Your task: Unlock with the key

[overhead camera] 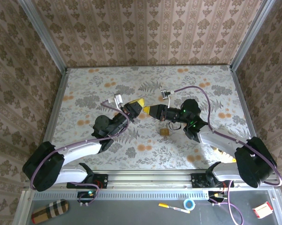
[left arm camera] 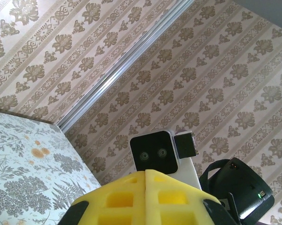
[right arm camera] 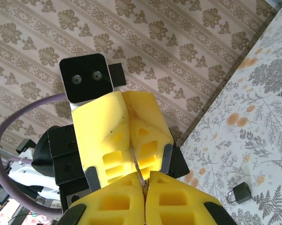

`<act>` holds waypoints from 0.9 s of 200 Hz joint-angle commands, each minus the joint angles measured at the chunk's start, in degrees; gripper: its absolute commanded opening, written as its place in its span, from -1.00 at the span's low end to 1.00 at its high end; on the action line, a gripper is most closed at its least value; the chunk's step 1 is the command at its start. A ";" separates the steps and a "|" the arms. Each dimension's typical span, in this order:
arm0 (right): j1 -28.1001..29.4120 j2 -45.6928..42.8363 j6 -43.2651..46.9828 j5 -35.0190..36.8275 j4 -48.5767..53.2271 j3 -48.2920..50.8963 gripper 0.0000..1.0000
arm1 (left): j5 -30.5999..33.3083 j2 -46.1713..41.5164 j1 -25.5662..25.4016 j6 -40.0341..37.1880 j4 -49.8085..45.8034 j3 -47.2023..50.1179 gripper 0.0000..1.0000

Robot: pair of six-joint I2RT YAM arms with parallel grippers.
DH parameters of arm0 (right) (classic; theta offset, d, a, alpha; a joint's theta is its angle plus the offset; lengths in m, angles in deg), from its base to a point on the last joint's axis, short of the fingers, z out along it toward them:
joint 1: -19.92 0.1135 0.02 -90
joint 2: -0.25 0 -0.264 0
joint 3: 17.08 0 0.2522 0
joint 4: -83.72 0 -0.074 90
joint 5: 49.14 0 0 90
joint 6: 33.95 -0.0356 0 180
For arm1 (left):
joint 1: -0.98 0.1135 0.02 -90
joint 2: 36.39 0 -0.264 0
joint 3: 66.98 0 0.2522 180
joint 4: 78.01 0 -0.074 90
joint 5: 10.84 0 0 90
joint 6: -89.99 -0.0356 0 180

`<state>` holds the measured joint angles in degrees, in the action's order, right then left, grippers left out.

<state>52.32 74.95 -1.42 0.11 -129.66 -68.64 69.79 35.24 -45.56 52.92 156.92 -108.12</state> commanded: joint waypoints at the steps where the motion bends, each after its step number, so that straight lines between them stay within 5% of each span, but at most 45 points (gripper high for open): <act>1: 0.03 -2.60 2.64 0.13 0.80 -2.69 -1.00 | 0.47 0.70 -0.39 0.76 1.12 0.92 -0.97; 24: 0.02 -3.54 5.19 0.01 5.94 -3.39 -1.00 | 2.33 0.04 0.04 2.05 -1.26 1.66 0.05; 45: 0.01 -5.09 9.04 0.20 13.42 -4.09 -1.00 | 3.95 -2.93 1.76 3.58 -6.41 2.54 0.48; 80: 0.03 -8.12 18.15 1.43 31.23 -7.02 -1.00 | 4.45 -14.69 6.84 5.29 -26.13 2.01 0.73; 116: 0.02 -9.65 26.71 3.14 45.68 -9.80 -1.00 | 5.04 -28.23 11.34 0.71 -61.56 -5.10 0.86; 180: 0.03 -8.71 34.02 5.02 57.71 -12.04 -1.00 | 2.77 -23.05 17.19 -21.63 -111.97 -22.88 0.90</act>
<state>52.34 66.29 27.87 3.47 -78.99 -78.98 72.55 8.95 -28.91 44.11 70.73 -126.72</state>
